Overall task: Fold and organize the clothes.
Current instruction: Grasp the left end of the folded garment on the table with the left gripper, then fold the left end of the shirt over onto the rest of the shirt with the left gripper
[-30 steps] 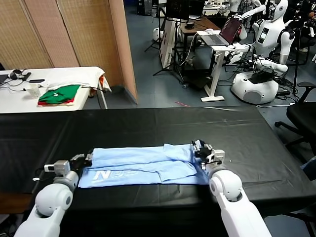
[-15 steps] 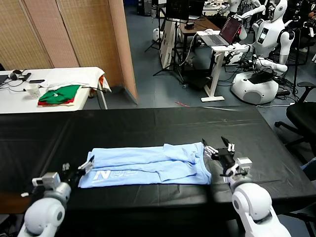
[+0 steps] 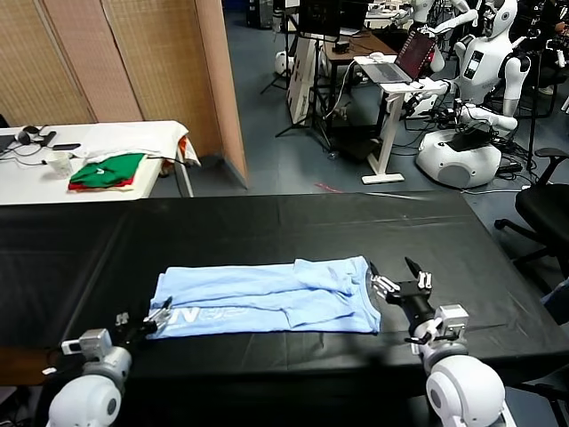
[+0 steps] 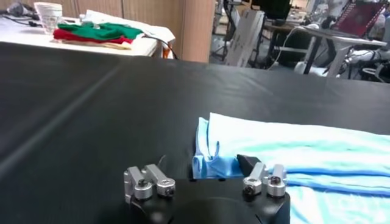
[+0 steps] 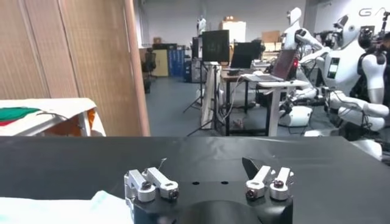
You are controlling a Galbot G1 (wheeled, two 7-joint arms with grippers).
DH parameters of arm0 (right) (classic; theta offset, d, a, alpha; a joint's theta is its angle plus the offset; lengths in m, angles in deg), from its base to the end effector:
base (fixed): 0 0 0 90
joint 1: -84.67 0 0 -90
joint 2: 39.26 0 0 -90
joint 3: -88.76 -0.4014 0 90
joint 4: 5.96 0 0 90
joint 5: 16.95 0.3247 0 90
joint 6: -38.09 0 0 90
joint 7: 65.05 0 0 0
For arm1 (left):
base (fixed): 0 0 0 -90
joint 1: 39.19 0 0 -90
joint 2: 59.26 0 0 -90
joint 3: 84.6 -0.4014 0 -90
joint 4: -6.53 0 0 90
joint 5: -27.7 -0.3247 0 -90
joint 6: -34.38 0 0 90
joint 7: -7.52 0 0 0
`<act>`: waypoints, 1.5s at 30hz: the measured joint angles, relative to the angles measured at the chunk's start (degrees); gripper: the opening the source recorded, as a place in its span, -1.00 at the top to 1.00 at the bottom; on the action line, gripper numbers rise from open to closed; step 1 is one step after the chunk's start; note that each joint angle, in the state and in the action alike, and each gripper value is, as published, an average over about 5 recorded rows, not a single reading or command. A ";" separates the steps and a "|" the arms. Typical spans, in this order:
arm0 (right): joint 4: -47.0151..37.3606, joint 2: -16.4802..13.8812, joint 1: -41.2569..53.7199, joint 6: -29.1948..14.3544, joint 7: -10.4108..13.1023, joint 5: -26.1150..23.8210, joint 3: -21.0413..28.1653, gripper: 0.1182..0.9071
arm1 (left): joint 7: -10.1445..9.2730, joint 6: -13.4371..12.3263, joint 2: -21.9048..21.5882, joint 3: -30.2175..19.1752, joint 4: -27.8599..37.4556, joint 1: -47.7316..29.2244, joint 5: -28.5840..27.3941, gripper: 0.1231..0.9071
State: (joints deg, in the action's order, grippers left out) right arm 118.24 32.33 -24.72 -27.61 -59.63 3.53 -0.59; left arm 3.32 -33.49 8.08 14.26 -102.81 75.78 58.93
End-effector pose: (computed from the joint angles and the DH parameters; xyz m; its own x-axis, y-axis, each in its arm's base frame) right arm 0.1840 -0.0662 -0.2860 -0.9734 -0.1148 0.1985 -0.1109 0.9934 0.0308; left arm 0.1676 0.1568 -0.3571 -0.8965 -0.0330 0.4417 -0.0803 0.9928 -0.0888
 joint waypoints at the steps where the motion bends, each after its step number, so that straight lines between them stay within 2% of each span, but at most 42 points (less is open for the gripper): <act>1: -0.04 0.09 0.18 0.00 0.00 -0.05 0.15 -1.00 | 0.07 -0.07 0.12 -0.10 0.04 0.08 -0.25 -0.60; 6: -0.32 0.37 1.11 0.02 0.01 -0.21 0.85 -1.00 | 0.66 -0.36 0.73 -1.03 -0.24 0.53 -2.37 -0.10; 11: -0.61 0.39 1.56 0.04 0.01 -0.26 1.01 -1.00 | 1.55 -0.29 1.38 -1.61 -0.98 0.99 -3.13 0.60; 14: -0.63 0.44 1.75 0.04 0.01 -0.27 1.02 -1.00 | 1.97 -0.07 1.40 -1.65 -0.99 0.87 -3.12 0.77; 18: -0.59 0.59 1.95 0.01 0.19 -0.26 0.98 -1.00 | 2.36 0.28 0.91 -1.34 -1.16 0.64 -4.25 0.81; 24: -0.54 0.70 1.71 -0.04 0.45 -0.18 0.94 -1.00 | 3.58 -0.63 -1.27 0.38 -1.34 0.80 -10.96 0.81; 27: -0.54 0.97 1.13 -0.20 0.45 -0.19 0.97 -1.00 | 3.86 -1.67 -3.34 1.72 -0.51 0.87 -12.94 0.81; 33: -0.44 1.32 -0.10 -0.71 0.34 -0.38 0.91 -1.00 | 4.24 -2.92 -9.47 5.62 1.16 1.99 -12.87 0.81; 39: -0.17 2.19 -1.19 -1.50 0.17 -1.22 1.05 -1.00 | 3.24 -3.05 -14.29 9.27 1.25 2.61 -13.97 0.81; 45: -0.33 3.08 -2.67 -3.11 0.12 -2.03 0.64 -1.00 | 1.56 -1.22 -12.40 8.06 -2.74 2.73 -9.58 0.81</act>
State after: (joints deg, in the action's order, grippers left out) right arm 117.91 35.41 -27.39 -30.72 -59.51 1.50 0.05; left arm 4.88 -34.71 -4.32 22.32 -105.55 78.50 49.35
